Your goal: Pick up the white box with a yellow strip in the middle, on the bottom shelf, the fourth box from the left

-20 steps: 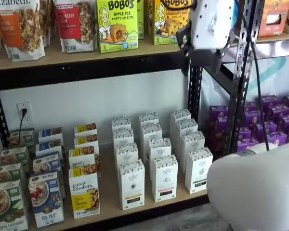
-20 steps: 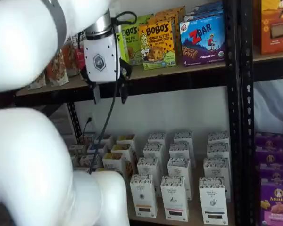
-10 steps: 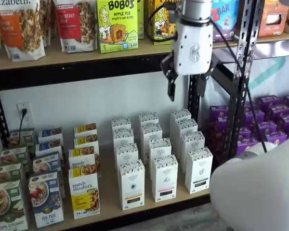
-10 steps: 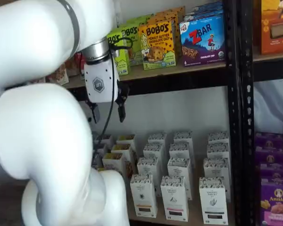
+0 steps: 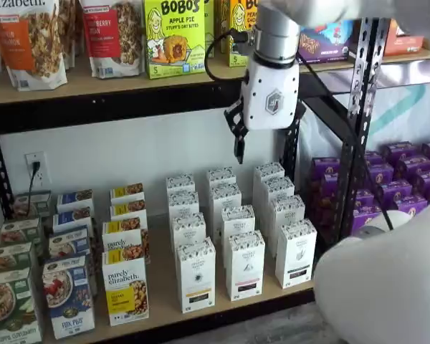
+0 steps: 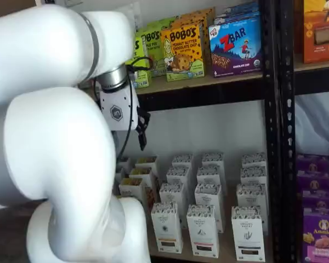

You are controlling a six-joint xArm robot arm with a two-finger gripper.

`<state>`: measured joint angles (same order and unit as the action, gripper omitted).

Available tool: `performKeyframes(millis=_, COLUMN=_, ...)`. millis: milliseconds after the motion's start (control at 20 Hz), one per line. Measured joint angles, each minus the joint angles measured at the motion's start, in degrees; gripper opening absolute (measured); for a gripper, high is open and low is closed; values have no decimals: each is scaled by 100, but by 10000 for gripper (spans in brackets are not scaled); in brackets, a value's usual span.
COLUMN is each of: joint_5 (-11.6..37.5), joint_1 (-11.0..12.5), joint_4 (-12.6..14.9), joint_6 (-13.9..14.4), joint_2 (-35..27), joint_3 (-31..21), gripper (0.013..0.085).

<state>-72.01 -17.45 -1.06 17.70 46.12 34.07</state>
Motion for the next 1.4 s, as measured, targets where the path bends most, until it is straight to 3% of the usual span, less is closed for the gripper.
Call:
performKeyframes(millis=300, joint_5=843, joint_1=-54, joint_4=-190, joint_6=-46, joint_2=-471, joint_3=-194, gripper=850)
performKeyframes(millis=750, joint_5=2177, joint_1=-135, joint_4=-236, joint_6=-52, joint_2=-1867, joint_3=-189, gripper=850)
performKeyframes(millis=1200, joint_5=3199, joint_1=-192, joint_4=70, joint_6=183, joint_2=-2966, joint_3=-216, gripper=850)
performKeyframes(millis=1400, joint_5=3472, joint_1=-187, joint_4=-159, joint_6=1, joint_2=-3403, joint_3=-178, gripper=850)
